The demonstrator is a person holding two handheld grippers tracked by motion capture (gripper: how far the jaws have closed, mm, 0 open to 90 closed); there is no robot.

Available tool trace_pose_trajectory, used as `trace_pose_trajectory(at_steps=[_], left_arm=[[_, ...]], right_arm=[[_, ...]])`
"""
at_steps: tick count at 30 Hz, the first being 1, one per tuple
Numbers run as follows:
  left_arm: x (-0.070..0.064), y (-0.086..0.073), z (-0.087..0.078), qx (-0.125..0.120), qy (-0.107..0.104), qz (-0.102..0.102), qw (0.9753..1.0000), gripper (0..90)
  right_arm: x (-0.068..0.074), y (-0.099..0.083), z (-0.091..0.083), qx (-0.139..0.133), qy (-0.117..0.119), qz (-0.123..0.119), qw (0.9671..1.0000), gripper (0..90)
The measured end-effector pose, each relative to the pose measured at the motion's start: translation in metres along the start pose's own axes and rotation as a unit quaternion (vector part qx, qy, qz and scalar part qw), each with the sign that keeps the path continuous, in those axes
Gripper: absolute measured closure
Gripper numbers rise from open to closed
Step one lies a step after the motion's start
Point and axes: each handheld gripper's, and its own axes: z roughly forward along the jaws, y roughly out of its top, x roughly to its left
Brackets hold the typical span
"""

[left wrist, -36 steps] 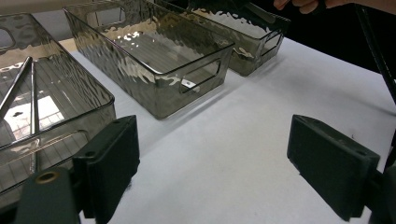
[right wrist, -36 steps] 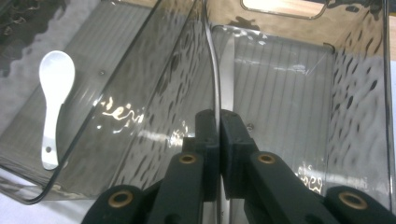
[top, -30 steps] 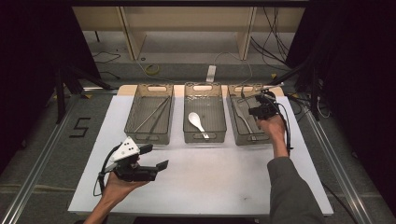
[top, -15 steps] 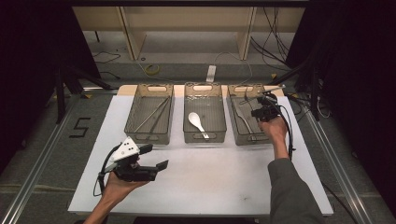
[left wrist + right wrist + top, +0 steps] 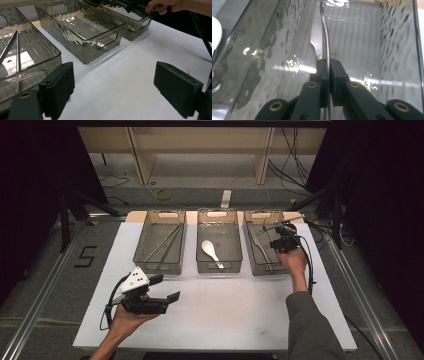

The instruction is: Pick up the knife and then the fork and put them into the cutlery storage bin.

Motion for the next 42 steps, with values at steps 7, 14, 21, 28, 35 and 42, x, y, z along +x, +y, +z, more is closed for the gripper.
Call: trace_pose_trajectory(at_steps=[7, 14, 21, 28, 35, 42], left_arm=[[0.0, 0.0, 0.0, 0.001, 0.001, -0.001, 1.0, 16.3], [0.0, 0.0, 0.0, 0.003, 0.001, 0.001, 1.0, 16.4], [0.001, 0.0, 0.0, 0.002, 0.001, 0.001, 1.0, 16.3], [0.001, 0.0, 0.0, 0.004, 0.001, -0.001, 1.0, 16.2], [0.002, 0.0, 0.0, 0.004, 0.0, -0.005, 1.0, 16.1], [0.002, 0.0, 0.001, 0.005, -0.002, -0.008, 1.0, 16.0]], right_arm=[[-0.002, -0.003, 0.003, 0.004, -0.005, 0.006, 1.0, 86.9], [-0.004, -0.004, 0.003, 0.002, -0.005, 0.011, 0.9999, 86.3], [-0.006, -0.002, -0.005, -0.011, 0.008, 0.025, 0.9996, 73.6], [-0.007, -0.003, -0.01, -0.024, 0.02, 0.028, 0.9991, 66.4], [-0.003, -0.004, -0.022, -0.049, 0.043, 0.015, 0.9978, 56.7], [0.005, -0.009, -0.036, -0.072, 0.067, 0.004, 0.9951, 46.5]])
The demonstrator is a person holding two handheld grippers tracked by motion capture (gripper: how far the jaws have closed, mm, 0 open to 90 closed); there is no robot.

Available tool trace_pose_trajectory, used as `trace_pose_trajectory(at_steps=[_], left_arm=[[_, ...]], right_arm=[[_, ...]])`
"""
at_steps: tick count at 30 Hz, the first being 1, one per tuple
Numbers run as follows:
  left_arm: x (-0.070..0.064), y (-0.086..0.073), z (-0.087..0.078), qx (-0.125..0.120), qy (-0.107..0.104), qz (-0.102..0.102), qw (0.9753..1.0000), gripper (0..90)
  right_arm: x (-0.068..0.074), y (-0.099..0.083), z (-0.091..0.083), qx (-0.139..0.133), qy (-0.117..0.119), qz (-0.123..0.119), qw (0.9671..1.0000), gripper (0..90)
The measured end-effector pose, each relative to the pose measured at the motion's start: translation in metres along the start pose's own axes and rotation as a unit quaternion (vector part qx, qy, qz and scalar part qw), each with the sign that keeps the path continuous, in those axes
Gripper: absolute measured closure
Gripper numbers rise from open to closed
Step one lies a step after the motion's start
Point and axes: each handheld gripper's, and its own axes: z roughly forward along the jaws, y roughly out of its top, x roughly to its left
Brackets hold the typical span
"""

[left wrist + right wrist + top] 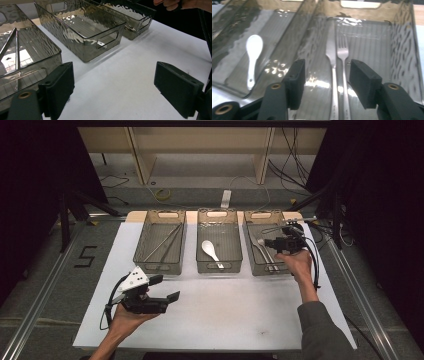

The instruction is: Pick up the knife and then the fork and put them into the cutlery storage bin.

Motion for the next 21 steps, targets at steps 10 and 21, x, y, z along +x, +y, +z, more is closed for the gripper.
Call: trace_pose_trajectory(at_steps=[10, 21], left_arm=[[0.0, 0.0, 0.0, -0.001, -0.001, -0.002, 1.0, 16.0], [0.0, 0.0, 0.001, -0.001, -0.002, -0.004, 1.0, 15.9]], right_arm=[[0.022, -0.014, -0.019, -0.032, 0.036, -0.03, 0.9984, 39.7], [0.035, -0.027, -0.031, -0.055, 0.053, -0.051, 0.9958, 35.8]])
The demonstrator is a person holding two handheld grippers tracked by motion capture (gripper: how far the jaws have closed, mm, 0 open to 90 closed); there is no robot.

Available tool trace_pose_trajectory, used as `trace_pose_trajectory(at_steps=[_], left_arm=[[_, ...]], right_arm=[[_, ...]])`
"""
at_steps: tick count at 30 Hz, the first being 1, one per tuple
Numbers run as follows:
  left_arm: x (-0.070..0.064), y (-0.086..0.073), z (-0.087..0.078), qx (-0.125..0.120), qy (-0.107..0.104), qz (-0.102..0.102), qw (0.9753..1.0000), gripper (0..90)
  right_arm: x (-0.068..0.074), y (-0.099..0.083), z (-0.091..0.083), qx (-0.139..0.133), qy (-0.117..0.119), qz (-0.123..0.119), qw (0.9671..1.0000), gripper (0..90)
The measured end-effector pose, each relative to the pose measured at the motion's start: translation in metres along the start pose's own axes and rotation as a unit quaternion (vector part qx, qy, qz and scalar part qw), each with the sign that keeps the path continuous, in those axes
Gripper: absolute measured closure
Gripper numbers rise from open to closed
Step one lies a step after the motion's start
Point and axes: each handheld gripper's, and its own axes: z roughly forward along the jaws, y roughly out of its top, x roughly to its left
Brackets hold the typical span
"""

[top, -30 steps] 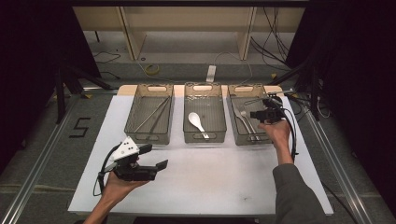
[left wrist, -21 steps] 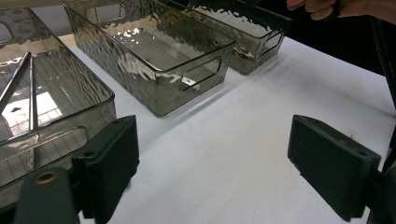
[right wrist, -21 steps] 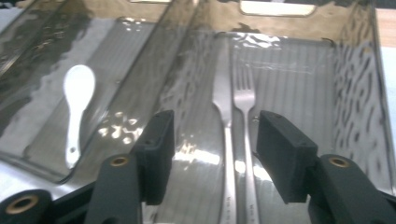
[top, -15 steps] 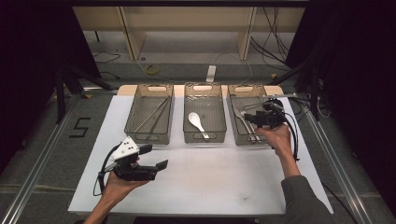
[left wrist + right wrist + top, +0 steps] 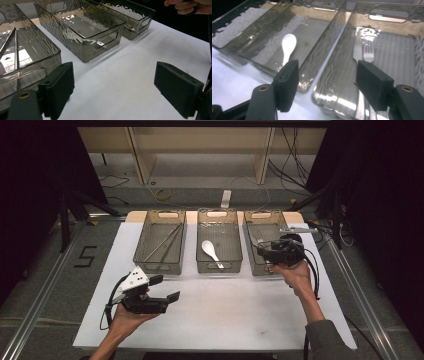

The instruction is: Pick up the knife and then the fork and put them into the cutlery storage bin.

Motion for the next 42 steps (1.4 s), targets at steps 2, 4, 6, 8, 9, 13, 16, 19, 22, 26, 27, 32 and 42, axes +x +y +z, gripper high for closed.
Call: trace_pose_trajectory(at_steps=[2, 4, 6, 8, 9, 13, 16, 19, 22, 26, 27, 32, 42], left_arm=[[0.0, 0.0, 0.0, 0.0, 0.0, 0.0, 1.0, 15.9], [0.0, 0.0, 0.0, 0.0, 0.0, 0.001, 1.0, 15.9], [0.0, 0.0, 0.0, 0.0, 0.0, 0.001, 1.0, 15.8], [0.0, 0.0, 0.0, -0.001, -0.001, 0.001, 1.0, 15.8], [0.0, 0.0, 0.0, -0.001, 0.0, 0.001, 1.0, 15.8], [0.0, 0.0, 0.0, -0.001, -0.002, 0.0, 1.0, 15.8], [0.0, 0.0, 0.0, -0.002, -0.005, 0.0, 1.0, 15.8], [0.0, 0.0, 0.0, -0.002, -0.006, 0.001, 1.0, 15.9], [0.0, 0.0, 0.0, -0.002, -0.006, 0.0, 1.0, 15.8], [0.0, 0.0, 0.0, -0.005, -0.007, 0.0, 1.0, 15.8], [0.0, 0.0, 0.0, -0.005, -0.007, 0.0, 1.0, 15.8], [0.0, 0.0, -0.001, -0.007, -0.009, 0.0, 0.9999, 15.8], [0.0, 0.0, -0.001, -0.008, -0.012, 0.0, 0.9999, 15.8]], right_arm=[[0.003, -0.004, -0.002, -0.003, 0.004, -0.001, 1.0, 34.6], [0.006, -0.008, -0.004, -0.009, 0.01, -0.002, 0.9999, 34.3], [0.009, -0.012, -0.007, -0.016, 0.013, -0.001, 0.9998, 34.2], [0.012, -0.015, -0.009, -0.021, 0.016, -0.003, 0.9997, 33.5], [0.013, -0.017, -0.01, -0.024, 0.018, -0.002, 0.9995, 33.5], [0.018, -0.024, -0.014, -0.031, 0.025, -0.005, 0.9992, 31.7], [0.023, -0.029, -0.017, -0.04, 0.032, -0.009, 0.9986, 31.1], [0.03, -0.034, -0.02, -0.047, 0.043, -0.01, 0.9979, 30.6], [0.036, -0.037, -0.023, -0.053, 0.05, -0.015, 0.9972, 29.9], [0.042, -0.042, -0.028, -0.065, 0.058, -0.02, 0.9959, 29.7], [0.043, -0.044, -0.03, -0.069, 0.062, -0.021, 0.9955, 29.7], [0.046, -0.051, -0.036, -0.078, 0.069, -0.023, 0.9943, 29.3], [0.053, -0.066, -0.044, -0.086, 0.078, -0.025, 0.9929, 28.8]])
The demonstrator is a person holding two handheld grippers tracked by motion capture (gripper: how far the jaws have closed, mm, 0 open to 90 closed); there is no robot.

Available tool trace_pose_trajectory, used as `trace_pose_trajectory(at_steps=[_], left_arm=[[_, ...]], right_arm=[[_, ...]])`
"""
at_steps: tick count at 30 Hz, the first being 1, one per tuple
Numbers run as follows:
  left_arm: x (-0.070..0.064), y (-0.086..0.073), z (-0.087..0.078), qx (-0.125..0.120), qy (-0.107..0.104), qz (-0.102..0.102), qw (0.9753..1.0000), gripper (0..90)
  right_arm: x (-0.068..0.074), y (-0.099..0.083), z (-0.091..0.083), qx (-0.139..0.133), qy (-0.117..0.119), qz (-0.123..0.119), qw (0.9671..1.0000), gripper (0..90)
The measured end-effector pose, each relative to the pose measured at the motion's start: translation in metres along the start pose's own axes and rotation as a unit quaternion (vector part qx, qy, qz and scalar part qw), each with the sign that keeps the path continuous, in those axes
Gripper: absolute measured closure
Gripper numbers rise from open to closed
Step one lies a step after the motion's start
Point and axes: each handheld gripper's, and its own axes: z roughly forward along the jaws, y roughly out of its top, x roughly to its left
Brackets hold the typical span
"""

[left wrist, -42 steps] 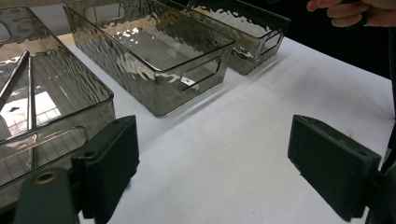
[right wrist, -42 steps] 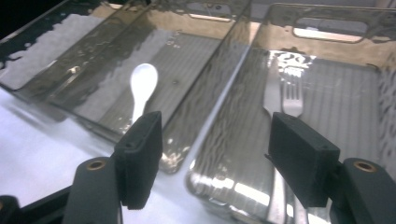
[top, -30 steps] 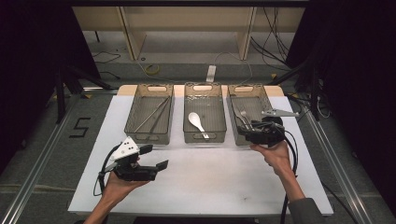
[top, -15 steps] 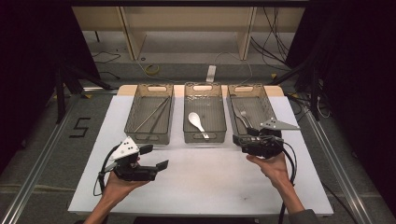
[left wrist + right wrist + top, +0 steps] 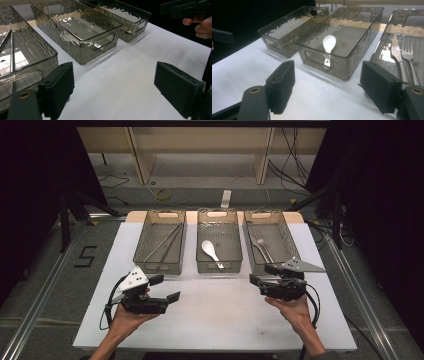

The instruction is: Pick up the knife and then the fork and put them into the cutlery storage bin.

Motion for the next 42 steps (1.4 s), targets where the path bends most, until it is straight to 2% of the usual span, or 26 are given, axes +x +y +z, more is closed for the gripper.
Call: trace_pose_trajectory(at_steps=[12, 24, 31, 42], left_arm=[[0.0, 0.0, 0.0, -0.003, -0.004, -0.003, 1.0, 15.8], [-0.001, 0.0, -0.001, -0.009, -0.01, -0.007, 0.9999, 15.8], [0.0, 0.0, -0.001, -0.011, -0.011, -0.005, 0.9999, 15.8], [-0.001, 0.001, -0.002, -0.015, -0.016, -0.006, 0.9997, 15.7]], right_arm=[[0.011, -0.017, -0.01, -0.007, 0.01, -0.013, 0.9998, 26.7], [0.017, -0.035, -0.018, -0.017, 0.015, -0.015, 0.9996, 25.6], [0.02, -0.041, -0.018, -0.011, 0.023, -0.023, 0.9994, 22.8], [0.02, -0.049, -0.023, -0.006, 0.007, -0.021, 0.9997, 16.7]])
